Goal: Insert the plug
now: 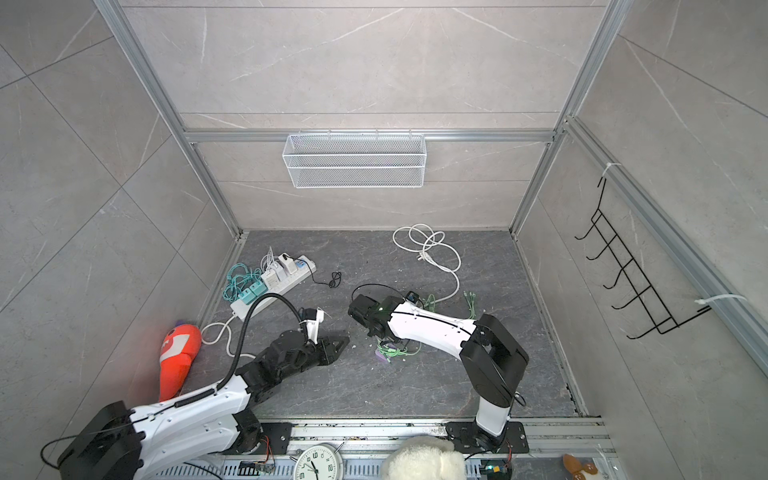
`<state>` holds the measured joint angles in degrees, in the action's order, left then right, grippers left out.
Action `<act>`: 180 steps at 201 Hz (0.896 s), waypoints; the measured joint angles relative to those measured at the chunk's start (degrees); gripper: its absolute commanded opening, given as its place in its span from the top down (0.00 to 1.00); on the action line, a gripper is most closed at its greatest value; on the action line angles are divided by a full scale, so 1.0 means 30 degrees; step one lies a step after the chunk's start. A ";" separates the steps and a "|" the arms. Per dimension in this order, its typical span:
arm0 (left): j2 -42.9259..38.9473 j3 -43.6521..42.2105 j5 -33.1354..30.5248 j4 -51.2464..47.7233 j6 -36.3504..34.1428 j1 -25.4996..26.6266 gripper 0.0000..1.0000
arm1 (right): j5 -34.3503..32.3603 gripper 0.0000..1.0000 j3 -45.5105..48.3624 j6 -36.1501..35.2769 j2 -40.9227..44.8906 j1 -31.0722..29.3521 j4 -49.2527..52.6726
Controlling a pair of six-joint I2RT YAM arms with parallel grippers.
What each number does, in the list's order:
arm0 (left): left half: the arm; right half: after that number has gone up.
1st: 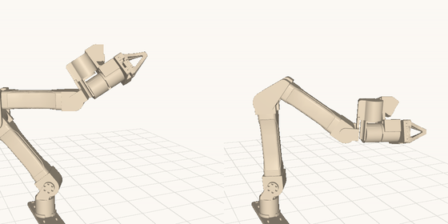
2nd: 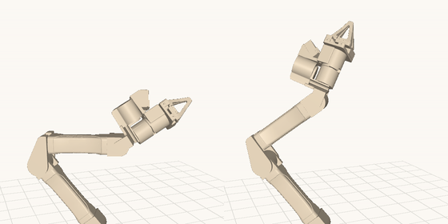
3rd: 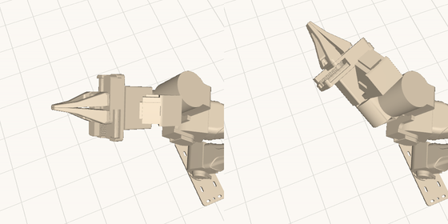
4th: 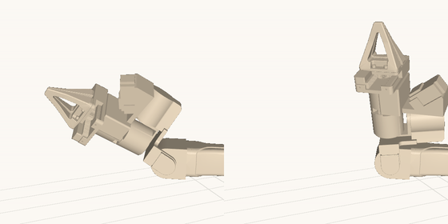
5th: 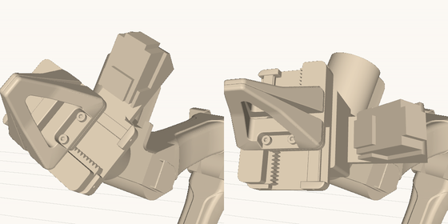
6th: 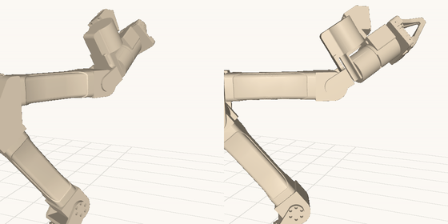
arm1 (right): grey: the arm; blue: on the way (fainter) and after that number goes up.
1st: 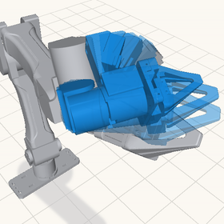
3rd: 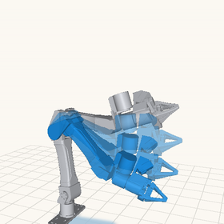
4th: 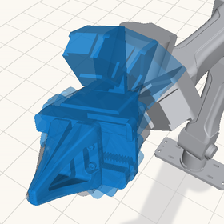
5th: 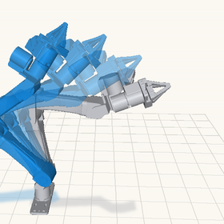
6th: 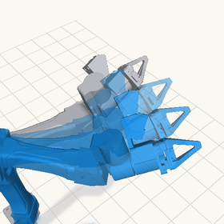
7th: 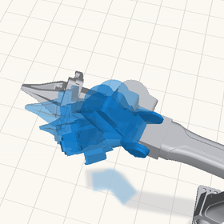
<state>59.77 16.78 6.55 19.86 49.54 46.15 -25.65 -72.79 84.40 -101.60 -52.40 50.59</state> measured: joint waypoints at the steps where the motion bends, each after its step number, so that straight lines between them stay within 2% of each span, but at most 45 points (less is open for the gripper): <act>1: 0.0087 0.0000 0.0044 0.0007 0.0007 0.0000 0.72 | 0.0000 1.00 0.0007 0.0000 0.0000 0.0000 -0.0015; 19: 0.1392 0.0015 0.0474 0.0459 0.0080 0.0270 0.71 | 0.0022 1.00 0.0022 -0.0277 0.0015 0.0022 -0.0087; 50: 0.1486 0.0248 0.0474 0.0903 0.0102 0.0976 0.62 | 0.0044 1.00 0.0073 -0.0590 0.0029 0.0036 -0.0182; 89: 0.2171 0.1428 0.0685 0.1377 0.0007 0.1413 0.56 | 0.0525 1.00 0.1290 -0.0969 0.0678 0.0328 -0.1574; 123: 0.3402 0.2084 0.0896 0.1778 -0.0372 0.2222 0.51 | 0.1107 1.00 0.1115 -0.1676 0.0619 0.0590 -0.1581; 180: 0.5005 0.2310 0.1013 0.2368 -0.0073 0.2339 0.43 | 0.1574 1.00 0.0852 -0.2171 0.0495 0.0801 -0.1319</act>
<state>74.78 23.70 9.58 26.96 49.32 53.17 -20.93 -70.24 77.89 -100.12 -50.00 46.63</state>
